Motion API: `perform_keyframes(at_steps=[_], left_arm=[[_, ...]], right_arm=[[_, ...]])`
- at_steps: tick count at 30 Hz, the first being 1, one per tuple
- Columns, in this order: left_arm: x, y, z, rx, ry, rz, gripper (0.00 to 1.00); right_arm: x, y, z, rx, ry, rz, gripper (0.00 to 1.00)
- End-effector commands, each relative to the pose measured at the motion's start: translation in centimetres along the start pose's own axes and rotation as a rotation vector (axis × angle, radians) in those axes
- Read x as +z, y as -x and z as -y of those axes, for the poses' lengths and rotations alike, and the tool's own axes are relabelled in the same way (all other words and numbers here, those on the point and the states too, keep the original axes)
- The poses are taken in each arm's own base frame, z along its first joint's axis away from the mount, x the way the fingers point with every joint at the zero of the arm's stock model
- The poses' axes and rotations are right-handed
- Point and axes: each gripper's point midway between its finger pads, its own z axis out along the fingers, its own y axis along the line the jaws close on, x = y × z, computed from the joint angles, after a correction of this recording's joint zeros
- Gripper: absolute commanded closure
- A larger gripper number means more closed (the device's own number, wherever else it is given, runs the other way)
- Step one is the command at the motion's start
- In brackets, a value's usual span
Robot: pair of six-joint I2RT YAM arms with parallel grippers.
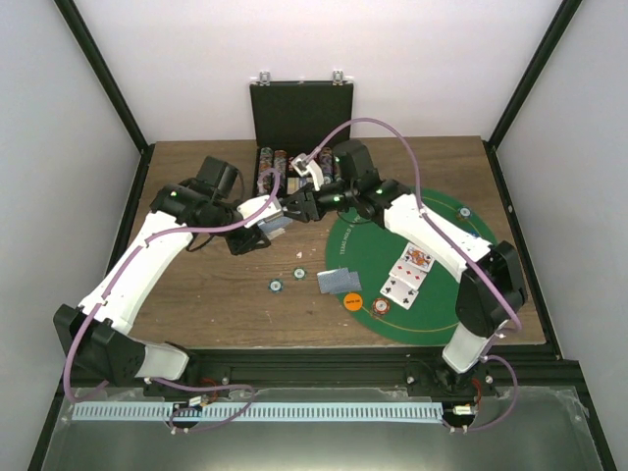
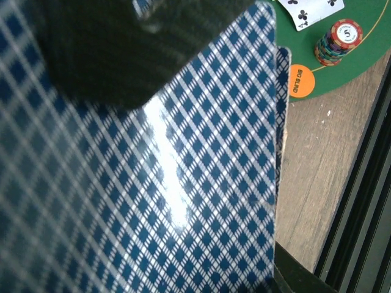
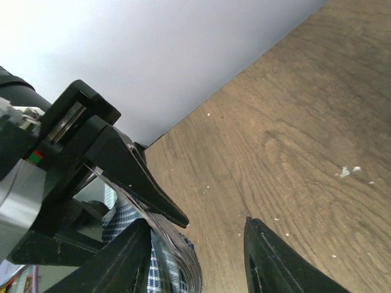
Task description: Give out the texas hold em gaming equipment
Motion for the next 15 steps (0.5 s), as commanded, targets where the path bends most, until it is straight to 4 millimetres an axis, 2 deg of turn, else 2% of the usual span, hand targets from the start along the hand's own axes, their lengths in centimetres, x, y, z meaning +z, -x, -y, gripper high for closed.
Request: perform_keyframes(at_steps=[1,7,10,13,15], left_arm=[[-0.4,0.9,0.2,0.015,-0.008,0.036,0.65],[-0.3,0.8,0.0,0.015,-0.002,0.032,0.65],[-0.2,0.7,0.0,0.015,0.002,0.029,0.65],[-0.2,0.7,0.0,0.015,0.002,0.028,0.65],[-0.2,0.6,0.0,0.014,0.003,0.027,0.65]], right_arm=[[-2.1,1.4,-0.6,-0.048,-0.078,0.049,0.61],[-2.4,1.5,-2.0,-0.044,-0.026,0.035,0.8],[-2.8,1.8,-2.5,-0.047,-0.019,0.043,0.85],[-3.3,1.9,-2.7,-0.059,-0.048,0.048,0.98],[-3.7,2.1,-2.8,-0.066,-0.067,0.05,0.99]])
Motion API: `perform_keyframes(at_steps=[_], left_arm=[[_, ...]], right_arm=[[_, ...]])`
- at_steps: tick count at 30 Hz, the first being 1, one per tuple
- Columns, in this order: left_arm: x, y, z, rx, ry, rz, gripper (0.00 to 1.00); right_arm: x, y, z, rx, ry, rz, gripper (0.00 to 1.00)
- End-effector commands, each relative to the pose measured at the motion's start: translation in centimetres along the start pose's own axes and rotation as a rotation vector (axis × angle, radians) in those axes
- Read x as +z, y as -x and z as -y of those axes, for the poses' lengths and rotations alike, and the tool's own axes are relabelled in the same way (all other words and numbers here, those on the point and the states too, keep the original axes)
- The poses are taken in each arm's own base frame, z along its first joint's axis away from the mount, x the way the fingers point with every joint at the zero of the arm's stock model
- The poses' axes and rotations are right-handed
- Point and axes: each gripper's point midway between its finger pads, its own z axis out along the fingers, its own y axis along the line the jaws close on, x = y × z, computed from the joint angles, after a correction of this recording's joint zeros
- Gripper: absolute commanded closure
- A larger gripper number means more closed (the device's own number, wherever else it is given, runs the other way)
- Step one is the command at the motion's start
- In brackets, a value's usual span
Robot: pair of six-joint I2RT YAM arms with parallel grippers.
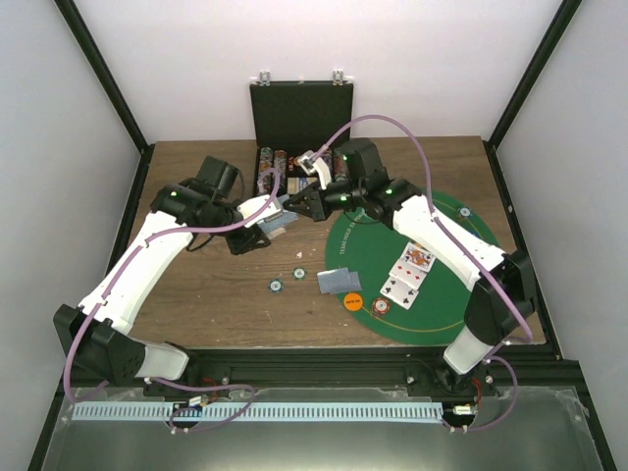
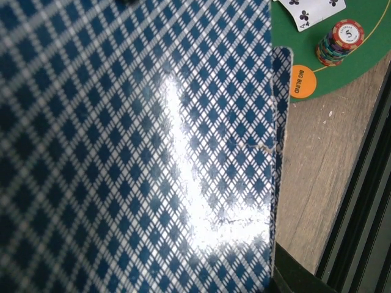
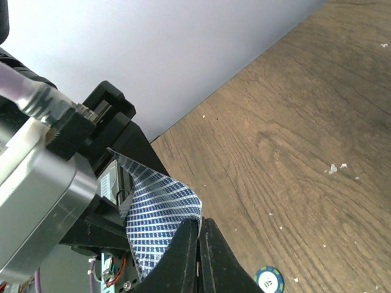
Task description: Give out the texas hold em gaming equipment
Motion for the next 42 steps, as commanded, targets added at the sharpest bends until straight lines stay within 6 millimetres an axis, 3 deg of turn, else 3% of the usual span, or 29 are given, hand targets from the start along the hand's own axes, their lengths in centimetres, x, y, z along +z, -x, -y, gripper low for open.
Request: perform_keyframes(at_steps=[1,8,12,15,17,20,23,26,31,37,42], left_arm=[[-0.2,0.6,0.0,0.012,-0.001,0.025,0.65],[-0.1,0.5,0.0,0.011,0.001,0.021,0.65],[-0.2,0.4,0.0,0.012,0.005,0.021,0.65],[-0.3,0.4,0.0,0.012,0.006,0.021,0.65],[-0.2,0.4,0.0,0.012,0.006,0.021,0.65],[-0.3,0.5,0.0,0.012,0.007,0.024,0.65],[-0.4,0.4,0.1,0.011,0.008,0.022,0.65],[-0.4,0.2,0.1,0.011,0.007,0.019,0.65],[-0.1,0.2,0.0,0.005,0.006,0.012,0.65],[0.0,0.0,-0.1,0.003,0.011,0.001,0.65],[0.2,0.0,-0.3,0.004,0.01,-0.003,0.65]], right_arm=[[-2.1,1.7,-1.7,-0.051,-0.032,0.036,0.99],[-5.6,3.1,-1.8,-0.069,-0.107,0.1,0.99],[-11.2,4.5,0.3,-0.029,-0.2,0.209,0.99],[-17.0,4.3,3.8,0.06,-0.316,0.323,0.99],[-20.9,3.2,7.8,0.16,-0.476,0.39,0.99],[-24.8,-0.9,13.9,0.359,-0.656,0.404,0.99],[-27.0,-6.8,19.6,0.586,-0.767,0.359,0.99],[-27.6,-11.4,23.7,0.722,-0.808,0.3,0.99],[-26.8,-15.0,27.7,0.752,-0.837,0.211,0.99],[-25.3,-19.0,29.7,0.845,-0.82,0.135,0.99],[-26.4,-21.5,30.3,0.912,-0.907,0.106,0.99]])
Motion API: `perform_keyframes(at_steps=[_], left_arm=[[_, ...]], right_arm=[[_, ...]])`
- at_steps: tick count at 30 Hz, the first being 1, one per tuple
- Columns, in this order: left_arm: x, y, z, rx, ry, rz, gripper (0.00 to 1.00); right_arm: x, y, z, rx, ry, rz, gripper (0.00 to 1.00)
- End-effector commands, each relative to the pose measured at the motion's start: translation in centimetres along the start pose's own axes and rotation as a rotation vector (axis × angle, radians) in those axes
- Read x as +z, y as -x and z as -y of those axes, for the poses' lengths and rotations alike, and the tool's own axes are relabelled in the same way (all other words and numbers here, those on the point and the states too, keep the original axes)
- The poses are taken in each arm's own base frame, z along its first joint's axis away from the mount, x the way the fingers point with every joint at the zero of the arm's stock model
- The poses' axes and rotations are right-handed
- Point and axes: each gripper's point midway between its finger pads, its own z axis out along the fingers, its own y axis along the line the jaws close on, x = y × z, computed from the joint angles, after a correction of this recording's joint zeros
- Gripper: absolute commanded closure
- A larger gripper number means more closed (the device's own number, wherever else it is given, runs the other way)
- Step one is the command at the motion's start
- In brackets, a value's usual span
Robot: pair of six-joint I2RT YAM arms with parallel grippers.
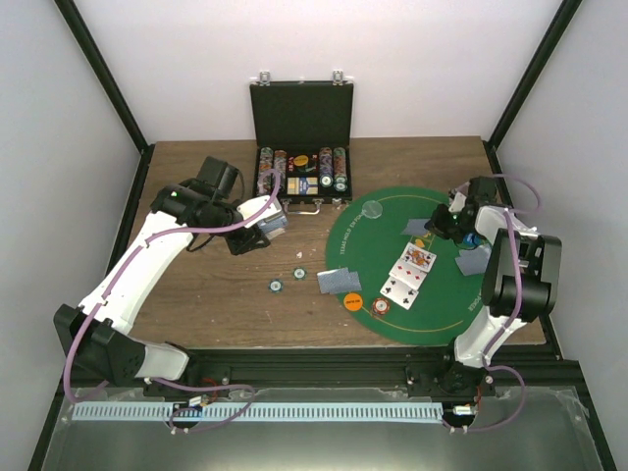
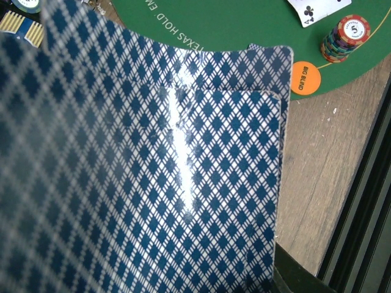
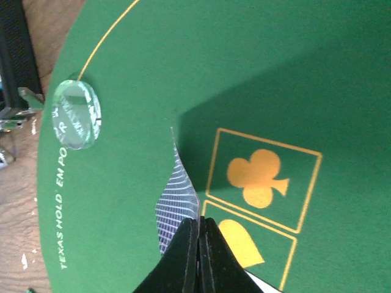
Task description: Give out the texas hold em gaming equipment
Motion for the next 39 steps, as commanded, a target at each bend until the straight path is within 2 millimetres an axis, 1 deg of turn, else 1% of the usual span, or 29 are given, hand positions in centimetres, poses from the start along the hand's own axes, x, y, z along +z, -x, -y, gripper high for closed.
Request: perform_keyframes(at_steps=[1,6,9,12,18,24,25,26,28,30,34,36,38,39], left_arm=[[0.2,0.2,-0.1,0.004,-0.001,0.006,0.65],[0.3,0.1,-0.2,0.005,0.0,0.004,0.65],[0.3,0.1,-0.2,0.005,0.001,0.003,0.65],[0.3,0.1,-0.2,0.005,0.002,0.001,0.65],[0.3,0.1,-0.2,0.005,0.004,0.002,0.65],[0.3,0.1,-0.2,0.005,0.003,0.001,0.65],[0.3,0.1,-0.2,0.006,0.004,0.003,0.65],[0.3,0.1,-0.3,0.005,0.004,0.002,0.65],[0.3,0.2,-0.3,0.005,0.005,0.003,0.65],[0.2,0.2,-0.2,0.006,0.004,0.006,0.65],[0.2,0.2,-0.2,0.005,0.001,0.005,0.65],[0.2,0.2,-0.1,0.005,0.001,0.008,0.65],[0.2,0.3,-0.1,0.005,-0.002,0.009,0.65],[0.1,0.3,-0.1,0.004,-0.005,0.01,0.65]], right_arm=[[-0.2,-0.1,2.6,0.027,-0.102,0.006,0.99],[0.6,-1.4,4.6,0.031,-0.182,-0.049,0.99],[0.9,-1.7,5.7,0.027,-0.231,-0.069,0.99],[0.7,-1.8,6.3,0.017,-0.264,-0.073,0.99],[0.9,-1.6,6.2,-0.007,-0.253,-0.072,0.99],[1.2,-1.4,5.4,-0.018,-0.207,-0.072,0.99],[1.2,-1.4,5.3,-0.018,-0.205,-0.071,0.98],[1.1,-1.4,5.4,-0.016,-0.207,-0.072,0.93],[1.0,-1.4,5.8,-0.006,-0.233,-0.073,0.8],[0.7,-1.4,6.2,0.007,-0.263,-0.07,0.72],[-0.5,-1.2,6.7,0.027,-0.327,-0.044,0.62],[-1.3,-0.8,6.8,0.031,-0.357,-0.026,0.61],[-2.3,-0.2,6.5,0.031,-0.375,-0.003,0.57],[-2.9,0.1,5.9,0.023,-0.373,0.013,0.55]])
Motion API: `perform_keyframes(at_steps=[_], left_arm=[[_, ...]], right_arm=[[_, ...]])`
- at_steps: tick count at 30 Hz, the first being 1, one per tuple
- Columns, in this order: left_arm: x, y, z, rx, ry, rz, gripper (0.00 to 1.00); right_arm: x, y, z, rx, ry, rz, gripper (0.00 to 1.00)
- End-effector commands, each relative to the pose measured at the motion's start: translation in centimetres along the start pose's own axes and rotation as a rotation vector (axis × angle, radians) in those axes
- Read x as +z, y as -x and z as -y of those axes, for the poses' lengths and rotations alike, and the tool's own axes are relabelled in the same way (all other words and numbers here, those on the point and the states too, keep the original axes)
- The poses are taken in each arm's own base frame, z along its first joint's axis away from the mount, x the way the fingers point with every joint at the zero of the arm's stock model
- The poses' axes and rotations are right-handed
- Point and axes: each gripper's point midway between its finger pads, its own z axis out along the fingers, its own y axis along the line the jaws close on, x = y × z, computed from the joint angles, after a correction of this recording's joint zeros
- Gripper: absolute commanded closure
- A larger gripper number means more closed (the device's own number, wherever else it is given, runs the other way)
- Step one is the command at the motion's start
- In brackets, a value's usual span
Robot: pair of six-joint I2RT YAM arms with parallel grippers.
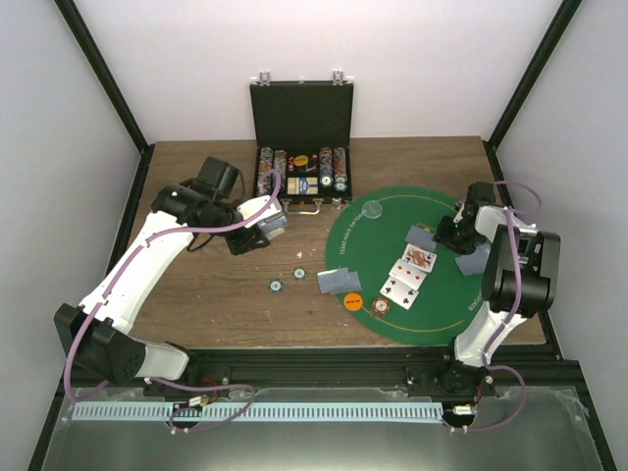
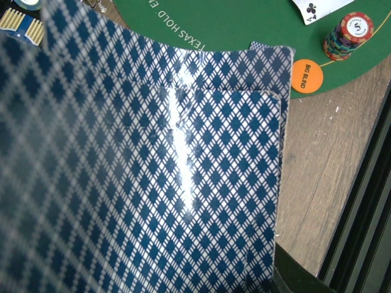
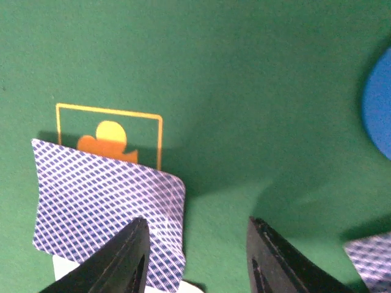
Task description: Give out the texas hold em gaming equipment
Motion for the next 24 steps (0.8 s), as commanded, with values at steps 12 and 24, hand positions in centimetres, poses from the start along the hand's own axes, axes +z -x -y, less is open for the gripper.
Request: perform_keyframes(at_steps=[12,24], left_arm=[[-0.5,0.9,0.5,0.008,-0.027,0.03,0.64],[-0.9,1.3,0.9,-0.003,-0.047,0.046,0.64]], right_arm=[[-19.0,-4.8,-27.7,-0.678,0.741,0.212,0.0],[-22.7,-15.9,-40.2,-0.96,1.261,0.04,0.0]])
